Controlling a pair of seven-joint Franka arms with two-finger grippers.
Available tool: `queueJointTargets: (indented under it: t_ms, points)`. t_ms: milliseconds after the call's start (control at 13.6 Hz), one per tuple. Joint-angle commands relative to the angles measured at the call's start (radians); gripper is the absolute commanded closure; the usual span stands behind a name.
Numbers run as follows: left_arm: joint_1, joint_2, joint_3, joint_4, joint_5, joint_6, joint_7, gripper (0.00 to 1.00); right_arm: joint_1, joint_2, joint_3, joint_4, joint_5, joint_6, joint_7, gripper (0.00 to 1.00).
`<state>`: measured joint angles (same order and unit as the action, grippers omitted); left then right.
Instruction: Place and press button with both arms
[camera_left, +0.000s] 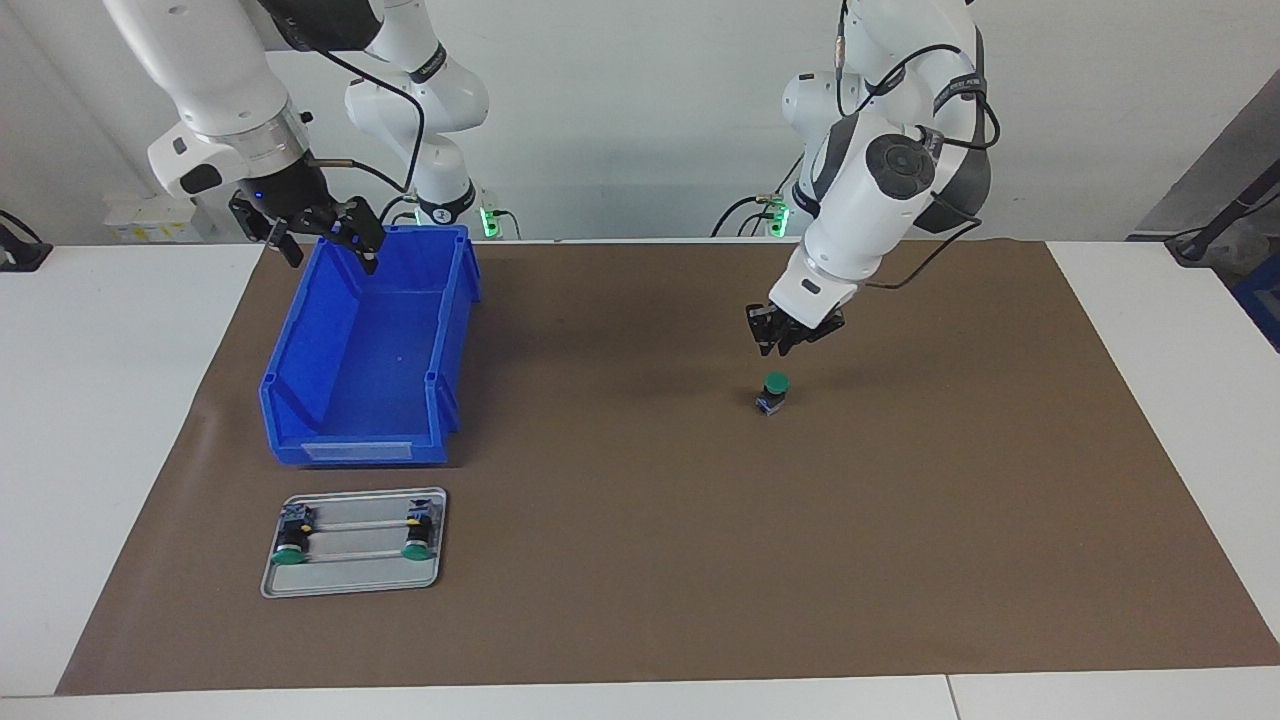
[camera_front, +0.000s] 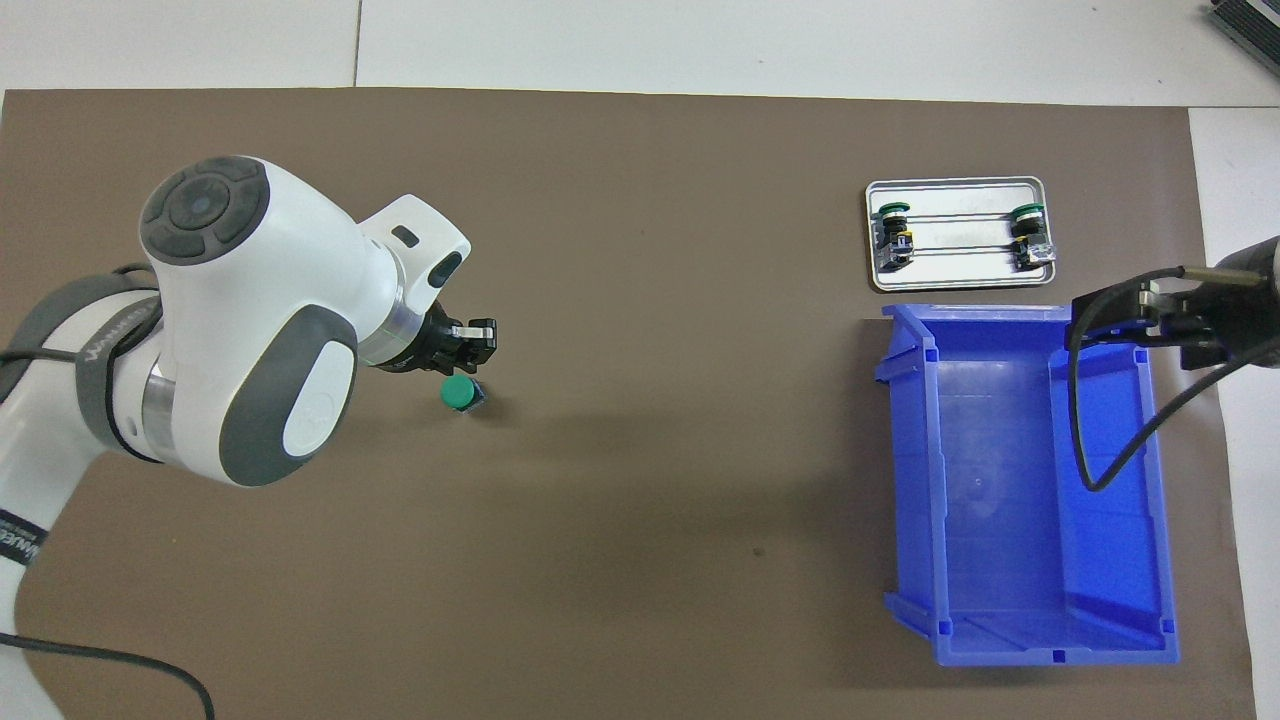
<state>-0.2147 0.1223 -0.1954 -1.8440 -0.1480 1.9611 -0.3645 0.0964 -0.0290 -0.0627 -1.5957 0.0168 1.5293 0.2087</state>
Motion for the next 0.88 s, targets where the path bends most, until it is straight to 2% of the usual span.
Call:
queueJointTargets:
  t_ms: [0,295,516,810]
  points:
    - [-0.005,-0.070,0.007,-0.135,0.018,0.123,-0.001,1.00,-0.004,-0.023,-0.003,-0.024,0.020,0.003,-0.022,0.00]
    - [0.012,-0.064,0.010,-0.147,0.019,0.154,0.048,1.00,-0.004,-0.023,-0.003,-0.024,0.020,0.003,-0.022,0.00]
    - [0.012,-0.059,0.010,-0.159,0.123,0.180,0.082,1.00,-0.004,-0.023,-0.003,-0.024,0.020,0.003,-0.022,0.00]
    - [0.009,-0.027,0.010,-0.167,0.142,0.194,0.078,1.00,-0.004,-0.023,-0.003,-0.024,0.020,0.003,-0.022,0.00]
